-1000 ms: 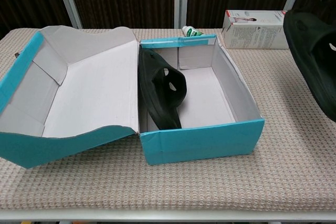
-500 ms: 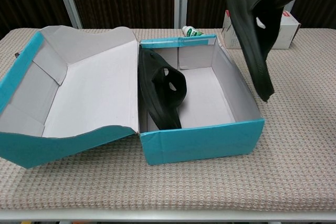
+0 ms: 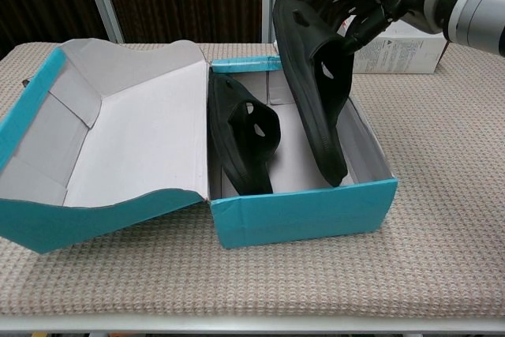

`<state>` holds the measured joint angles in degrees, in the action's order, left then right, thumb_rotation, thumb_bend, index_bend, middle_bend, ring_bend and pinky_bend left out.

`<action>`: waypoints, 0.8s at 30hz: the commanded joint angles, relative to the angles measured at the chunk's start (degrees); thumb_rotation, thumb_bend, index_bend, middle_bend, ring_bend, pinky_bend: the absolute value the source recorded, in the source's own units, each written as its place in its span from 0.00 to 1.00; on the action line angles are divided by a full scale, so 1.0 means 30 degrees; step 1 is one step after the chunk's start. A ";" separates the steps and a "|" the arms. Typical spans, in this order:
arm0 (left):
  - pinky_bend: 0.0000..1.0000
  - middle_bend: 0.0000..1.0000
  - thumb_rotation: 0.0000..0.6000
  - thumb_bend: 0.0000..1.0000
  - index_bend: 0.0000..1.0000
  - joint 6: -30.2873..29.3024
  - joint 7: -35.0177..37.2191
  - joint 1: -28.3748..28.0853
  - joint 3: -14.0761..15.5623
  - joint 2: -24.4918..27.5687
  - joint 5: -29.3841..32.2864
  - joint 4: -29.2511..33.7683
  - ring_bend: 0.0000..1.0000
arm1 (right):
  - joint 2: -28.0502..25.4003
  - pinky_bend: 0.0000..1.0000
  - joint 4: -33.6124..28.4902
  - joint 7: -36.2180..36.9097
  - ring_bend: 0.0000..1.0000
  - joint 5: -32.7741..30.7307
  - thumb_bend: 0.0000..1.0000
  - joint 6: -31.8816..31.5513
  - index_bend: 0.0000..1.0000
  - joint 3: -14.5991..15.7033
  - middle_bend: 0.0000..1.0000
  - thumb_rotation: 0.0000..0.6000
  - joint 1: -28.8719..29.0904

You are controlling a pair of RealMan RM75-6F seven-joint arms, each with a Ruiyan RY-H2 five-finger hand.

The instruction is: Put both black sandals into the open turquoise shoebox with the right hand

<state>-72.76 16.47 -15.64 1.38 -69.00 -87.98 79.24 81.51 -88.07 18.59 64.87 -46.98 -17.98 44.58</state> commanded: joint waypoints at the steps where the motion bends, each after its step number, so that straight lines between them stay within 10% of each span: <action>1: 0.14 0.15 1.00 0.07 0.19 -0.0001 0.0048 0.0001 0.0007 -0.0032 -0.0026 -0.0057 0.09 | 0.0106 0.48 0.0149 -0.0011 0.38 -0.0060 0.07 0.0242 0.33 0.0084 0.56 1.00 0.0117; 24: 0.14 0.15 1.00 0.07 0.19 -0.0195 0.0157 0.0054 0.0050 -0.0180 -0.0246 -0.0232 0.09 | 0.0285 0.48 0.1154 -0.3202 0.38 -0.2581 0.08 0.2007 0.33 0.0855 0.56 1.00 0.1245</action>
<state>-73.33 16.96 -15.48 1.55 -69.55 -88.71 78.54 82.16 -84.98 9.65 57.72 -41.28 -15.68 47.92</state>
